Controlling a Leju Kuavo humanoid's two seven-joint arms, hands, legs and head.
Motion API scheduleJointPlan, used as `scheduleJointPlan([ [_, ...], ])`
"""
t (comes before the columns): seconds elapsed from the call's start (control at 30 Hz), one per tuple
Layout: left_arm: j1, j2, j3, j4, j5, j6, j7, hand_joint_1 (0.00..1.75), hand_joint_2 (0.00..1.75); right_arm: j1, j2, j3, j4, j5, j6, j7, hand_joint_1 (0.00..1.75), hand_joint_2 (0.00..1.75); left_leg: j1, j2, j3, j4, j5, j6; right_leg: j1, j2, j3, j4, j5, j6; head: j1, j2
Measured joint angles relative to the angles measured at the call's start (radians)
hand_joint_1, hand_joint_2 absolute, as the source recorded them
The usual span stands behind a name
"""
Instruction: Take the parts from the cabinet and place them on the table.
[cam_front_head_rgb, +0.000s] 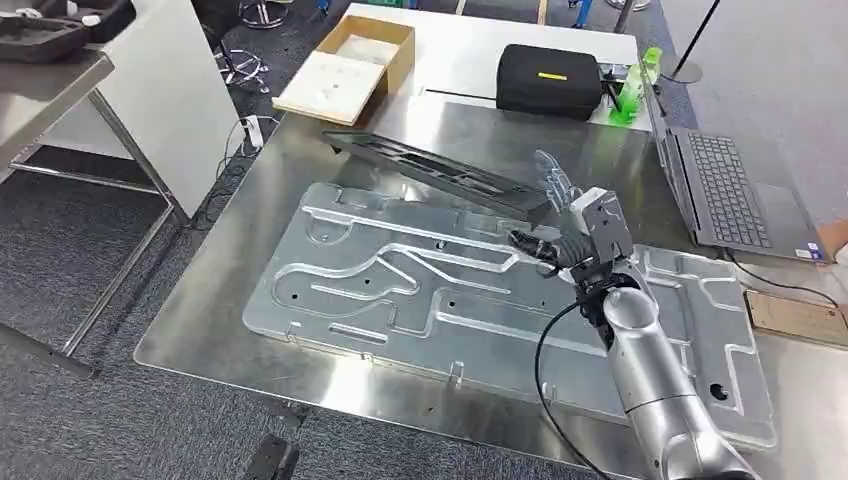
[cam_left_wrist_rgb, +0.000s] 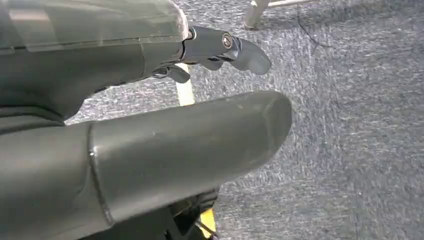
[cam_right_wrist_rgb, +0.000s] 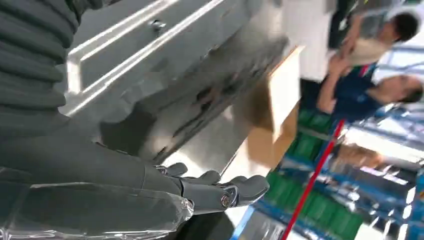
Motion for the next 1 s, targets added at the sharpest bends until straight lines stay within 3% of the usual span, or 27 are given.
scheduleJointPlan([
  [0.03,-0.002,0.000,0.001,0.000,0.000,0.001,0.000,0.00,0.00,-0.009,-0.001,0.012,0.000,-0.009,-0.001,0.005,0.00,0.00,-0.004,0.000,-0.003,0.005,0.000,-0.007,0.009,0.004,0.002,-0.016,0.000,-0.009,-0.001,0.000],
  [0.13,-0.001,0.000,0.002,0.000,0.000,0.001,-0.001,0.00,0.00,-0.014,-0.005,0.038,0.000,-0.019,-0.004,0.009,0.00,0.00,-0.002,0.000,-0.001,-0.006,0.004,-0.025,0.013,0.005,-0.002,-0.013,0.001,-0.027,0.000,0.000],
  [0.17,-0.002,0.000,0.002,0.000,0.000,0.001,-0.001,0.00,0.00,-0.017,-0.005,0.044,0.000,-0.021,-0.004,0.010,0.00,0.00,0.001,0.000,-0.007,0.000,-0.005,-0.032,0.005,0.004,0.002,-0.022,0.007,-0.039,-0.001,0.000],
  [0.2,-0.002,0.001,0.002,0.000,0.000,0.001,-0.001,0.00,0.00,-0.021,-0.005,0.049,0.000,-0.023,-0.004,0.010,0.00,0.00,0.001,0.000,-0.013,0.027,-0.026,-0.033,0.006,0.003,0.004,-0.024,0.007,-0.045,-0.001,0.000],
  [0.23,-0.003,0.001,0.003,0.000,0.000,0.001,-0.001,0.00,0.00,-0.024,-0.006,0.051,0.000,-0.024,-0.004,0.010,0.00,0.00,0.001,0.000,-0.038,0.085,-0.062,-0.034,0.008,0.002,0.004,-0.024,0.007,-0.053,-0.002,0.000],
  [0.3,0.000,0.001,0.005,0.000,0.000,0.001,-0.001,0.00,0.00,-0.024,-0.006,0.058,0.001,-0.025,-0.005,0.011,0.00,0.00,0.002,0.000,-0.115,0.254,-0.138,-0.037,0.013,0.002,0.003,-0.024,0.006,-0.059,-0.001,0.000],
  [0.33,0.001,0.002,0.007,0.000,0.000,0.002,-0.001,0.00,0.00,-0.023,-0.006,0.061,0.003,-0.028,-0.008,0.011,0.00,0.00,0.002,0.000,-0.141,0.308,-0.149,-0.037,0.016,0.002,0.003,-0.023,0.006,-0.059,-0.001,0.000],
  [0.37,0.001,0.002,0.008,0.000,0.000,0.002,-0.001,0.00,0.00,-0.022,-0.006,0.064,0.003,-0.031,-0.011,0.011,0.00,0.00,0.002,0.000,-0.145,0.312,-0.138,-0.036,0.019,0.003,0.003,-0.022,0.005,-0.059,-0.001,0.000],
  [0.4,0.000,0.002,0.009,0.000,0.000,0.002,-0.001,0.00,0.00,-0.022,-0.006,0.066,0.003,-0.033,-0.016,0.009,0.00,0.00,0.002,0.000,-0.129,0.273,-0.106,-0.033,0.020,0.004,0.004,-0.021,0.005,-0.060,-0.001,0.000],
  [0.43,-0.001,0.002,0.009,0.000,0.000,0.003,-0.001,0.00,0.00,-0.022,-0.006,0.067,0.003,-0.034,-0.027,0.002,0.00,0.00,0.001,0.000,-0.090,0.191,-0.058,-0.028,0.022,0.004,0.005,-0.019,0.004,-0.060,-0.001,0.000],
  [0.47,-0.001,0.002,0.010,0.000,0.000,0.004,-0.001,0.00,0.00,-0.022,-0.006,0.069,0.000,-0.032,-0.042,-0.009,0.00,0.00,0.000,0.000,-0.051,0.109,-0.017,-0.022,0.022,0.005,0.006,-0.017,0.002,-0.060,-0.001,0.000],
  [0.5,-0.002,0.003,0.010,0.000,0.000,0.005,-0.001,0.00,0.00,-0.022,-0.006,0.073,-0.006,-0.019,-0.064,-0.025,0.00,0.00,-0.003,-0.001,-0.020,0.034,0.002,-0.013,0.022,0.005,0.005,-0.013,0.000,-0.057,-0.001,0.000],
  [0.53,-0.004,0.003,0.011,0.000,0.000,0.006,-0.001,0.00,0.00,-0.020,-0.006,0.074,-0.017,-0.002,-0.092,-0.046,0.00,0.00,-0.006,-0.001,-0.004,0.010,-0.005,-0.013,0.031,0.006,0.000,-0.005,-0.003,-0.052,-0.001,0.000],
  [0.6,-0.004,0.003,0.011,0.000,0.000,0.008,-0.002,0.00,0.00,-0.008,-0.003,0.076,-0.042,0.016,-0.121,-0.061,0.00,0.00,-0.010,-0.002,-0.009,0.013,-0.005,-0.012,0.026,0.006,-0.003,-0.010,0.001,-0.043,0.000,0.000],
  [0.63,-0.004,0.004,0.012,0.000,0.000,0.008,-0.002,0.00,0.00,-0.003,-0.003,0.078,-0.052,0.020,-0.125,-0.064,0.00,0.00,-0.011,-0.002,-0.009,0.012,-0.004,-0.009,0.025,0.005,-0.001,-0.013,0.004,-0.039,-0.001,0.000],
  [0.67,-0.004,0.004,0.012,0.000,0.000,0.008,-0.002,0.00,0.00,0.000,-0.003,0.079,-0.062,0.024,-0.127,-0.065,0.00,0.00,-0.002,-0.001,-0.004,-0.001,0.004,0.000,0.030,0.006,-0.001,-0.013,0.002,-0.032,-0.001,0.000],
  [0.7,-0.006,0.004,0.013,0.000,0.001,0.008,-0.002,0.00,0.00,0.002,-0.002,0.079,-0.070,0.026,-0.130,-0.068,0.00,0.00,0.000,0.000,-0.001,-0.009,0.009,0.006,0.023,0.006,-0.007,0.004,-0.014,-0.028,0.000,0.000],
  [0.73,-0.009,0.003,0.013,0.000,0.000,0.010,-0.002,0.00,0.00,0.002,-0.002,0.079,-0.076,0.026,-0.131,-0.068,0.00,0.00,0.001,0.001,-0.002,-0.010,0.011,0.011,0.022,0.005,-0.028,0.051,-0.049,-0.023,0.000,0.000],
  [0.8,-0.009,0.003,0.013,0.000,0.000,0.010,-0.002,0.00,0.00,0.007,-0.002,0.079,-0.079,0.026,-0.136,-0.071,0.00,0.00,0.001,0.001,-0.002,-0.009,0.012,0.012,0.015,0.005,-0.094,0.196,-0.117,-0.013,-0.001,0.000],
  [0.83,-0.008,0.003,0.013,0.000,0.000,0.009,-0.002,0.00,0.00,0.015,-0.002,0.079,-0.080,0.032,-0.143,-0.081,0.00,0.00,0.001,0.001,-0.003,-0.008,0.011,0.012,0.011,0.005,-0.125,0.259,-0.137,-0.008,0.000,0.000],
  [0.87,-0.007,0.003,0.013,0.000,-0.003,0.009,-0.001,0.00,0.00,0.025,-0.002,0.079,-0.088,0.055,-0.167,-0.105,0.00,0.00,0.001,0.001,-0.003,-0.008,0.011,0.011,0.008,0.004,-0.138,0.283,-0.134,-0.005,0.000,0.000],
  [0.9,-0.007,0.003,0.013,0.000,-0.005,0.010,0.000,0.00,0.00,0.036,-0.002,0.080,-0.102,0.081,-0.190,-0.121,0.00,0.00,0.003,0.000,-0.003,-0.006,0.010,0.010,0.003,0.003,-0.125,0.253,-0.105,-0.003,0.000,0.000],
  [0.97,-0.007,0.003,0.013,0.000,-0.010,0.011,0.001,0.00,0.00,0.049,0.003,0.086,-0.151,0.158,-0.249,-0.148,0.00,0.00,0.006,-0.001,-0.002,-0.001,0.006,0.003,-0.002,0.001,-0.048,0.098,-0.020,0.000,0.000,0.000],
  [1.0,-0.008,0.003,0.013,0.000,-0.010,0.012,0.001,0.00,0.00,0.056,0.005,0.096,-0.179,0.202,-0.275,-0.156,0.00,0.00,0.006,-0.001,-0.001,0.002,0.002,-0.003,-0.005,-0.001,-0.007,0.016,0.009,0.001,0.000,0.000],
])
